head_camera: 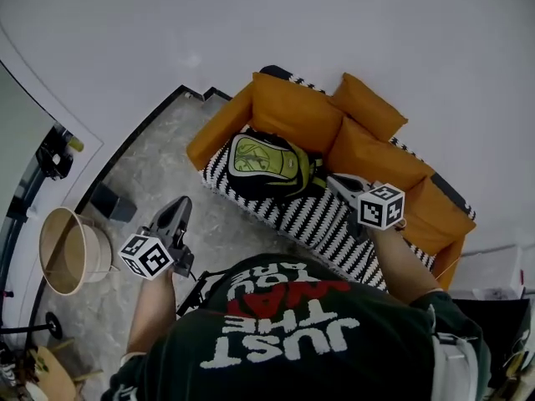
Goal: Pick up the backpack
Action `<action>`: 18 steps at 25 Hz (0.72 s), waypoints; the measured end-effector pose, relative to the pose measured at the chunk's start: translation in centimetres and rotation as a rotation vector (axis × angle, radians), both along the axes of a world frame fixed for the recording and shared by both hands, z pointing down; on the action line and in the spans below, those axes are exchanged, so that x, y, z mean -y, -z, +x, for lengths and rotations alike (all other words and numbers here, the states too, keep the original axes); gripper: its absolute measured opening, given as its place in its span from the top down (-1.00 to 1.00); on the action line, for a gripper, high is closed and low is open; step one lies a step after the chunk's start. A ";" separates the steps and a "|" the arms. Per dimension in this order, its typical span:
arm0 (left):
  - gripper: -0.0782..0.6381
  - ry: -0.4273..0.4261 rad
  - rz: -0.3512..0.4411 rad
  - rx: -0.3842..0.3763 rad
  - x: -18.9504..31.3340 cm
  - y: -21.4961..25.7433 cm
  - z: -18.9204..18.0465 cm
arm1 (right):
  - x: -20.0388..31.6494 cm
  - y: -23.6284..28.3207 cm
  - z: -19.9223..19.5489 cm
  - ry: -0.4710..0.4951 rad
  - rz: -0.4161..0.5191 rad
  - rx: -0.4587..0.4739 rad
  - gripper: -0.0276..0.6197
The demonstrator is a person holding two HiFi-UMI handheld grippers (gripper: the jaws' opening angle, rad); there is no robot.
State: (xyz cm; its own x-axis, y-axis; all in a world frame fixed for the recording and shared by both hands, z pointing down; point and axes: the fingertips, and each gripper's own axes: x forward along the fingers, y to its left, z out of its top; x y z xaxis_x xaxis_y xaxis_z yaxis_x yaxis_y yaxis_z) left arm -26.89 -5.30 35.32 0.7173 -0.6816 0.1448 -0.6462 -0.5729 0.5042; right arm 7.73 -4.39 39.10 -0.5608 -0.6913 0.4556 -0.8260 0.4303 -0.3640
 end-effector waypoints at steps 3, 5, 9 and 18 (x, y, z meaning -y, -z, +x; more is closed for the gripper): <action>0.75 0.007 0.001 0.022 3.2 -0.5 1.3 | 4.0 -1.1 1.1 0.027 -0.004 0.004 0.83; 0.75 0.029 -0.013 0.038 5.8 -0.8 2.3 | 7.4 -2.1 2.4 0.042 -0.014 0.017 0.83; 0.75 0.079 -0.078 0.058 10.5 -1.8 4.0 | 13.6 -4.2 4.2 0.107 -0.057 0.048 0.83; 0.75 0.032 -0.240 0.150 20.0 -10.2 7.8 | 21.7 -12.5 8.5 0.105 -0.191 0.052 0.82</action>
